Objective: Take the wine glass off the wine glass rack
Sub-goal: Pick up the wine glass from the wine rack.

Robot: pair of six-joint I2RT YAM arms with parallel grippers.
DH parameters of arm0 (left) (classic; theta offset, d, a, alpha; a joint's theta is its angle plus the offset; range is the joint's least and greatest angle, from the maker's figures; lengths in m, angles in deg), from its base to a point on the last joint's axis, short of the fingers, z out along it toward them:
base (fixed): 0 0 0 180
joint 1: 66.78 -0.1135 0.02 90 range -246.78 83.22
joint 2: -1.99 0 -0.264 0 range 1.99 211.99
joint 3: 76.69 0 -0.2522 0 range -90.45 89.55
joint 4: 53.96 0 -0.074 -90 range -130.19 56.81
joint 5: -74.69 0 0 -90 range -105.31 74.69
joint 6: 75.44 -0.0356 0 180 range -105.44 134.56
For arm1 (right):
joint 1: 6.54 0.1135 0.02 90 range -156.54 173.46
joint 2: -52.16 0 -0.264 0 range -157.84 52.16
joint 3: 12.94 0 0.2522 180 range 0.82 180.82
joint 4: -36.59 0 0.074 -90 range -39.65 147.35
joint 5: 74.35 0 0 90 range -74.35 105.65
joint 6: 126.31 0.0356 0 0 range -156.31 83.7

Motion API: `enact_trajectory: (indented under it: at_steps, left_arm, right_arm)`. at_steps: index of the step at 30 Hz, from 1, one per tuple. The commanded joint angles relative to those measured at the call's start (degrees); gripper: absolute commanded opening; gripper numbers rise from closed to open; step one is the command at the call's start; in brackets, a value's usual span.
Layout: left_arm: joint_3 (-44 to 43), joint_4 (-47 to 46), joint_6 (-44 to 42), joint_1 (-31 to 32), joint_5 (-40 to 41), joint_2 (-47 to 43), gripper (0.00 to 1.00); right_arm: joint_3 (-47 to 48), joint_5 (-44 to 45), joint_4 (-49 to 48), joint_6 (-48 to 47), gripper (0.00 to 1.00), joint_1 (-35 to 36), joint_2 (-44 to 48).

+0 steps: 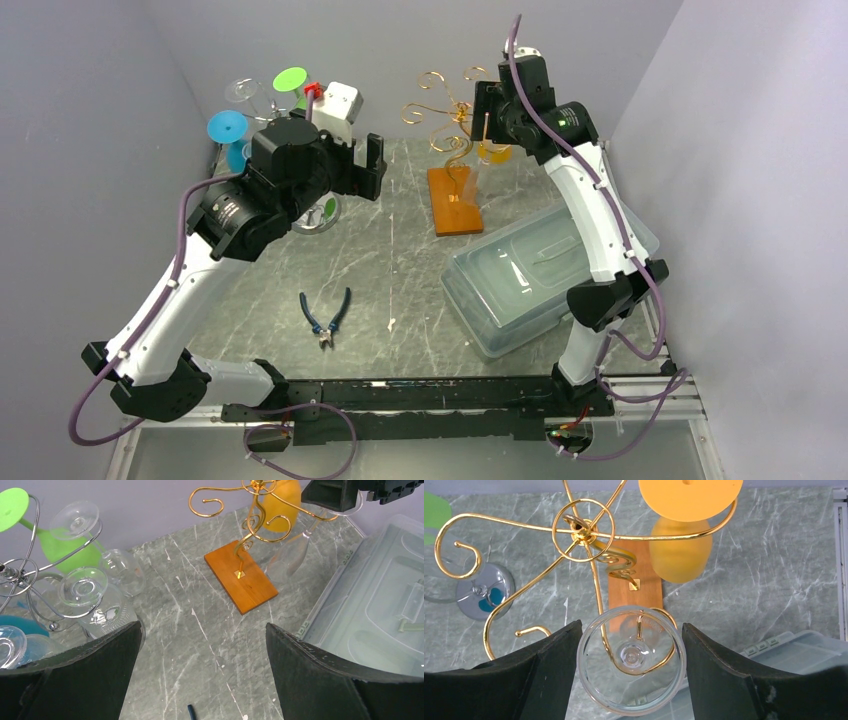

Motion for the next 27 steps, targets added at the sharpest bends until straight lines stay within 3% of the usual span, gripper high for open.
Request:
enact_trajectory:
  at_steps: [1, 27]
  left_arm:
    - [0.4, -2.9, -0.9, 0.1, 1.2, -1.0, 0.99]
    - [0.2, -3.2, -1.5, 0.1, 1.6, -0.7, 0.99]
  right_arm:
    - [3.9, 1.6, -4.9, -0.7, 0.34, 0.3, -0.3]
    - [5.9, 7.6, -7.9, 0.4, 0.33, -1.0, -3.8]
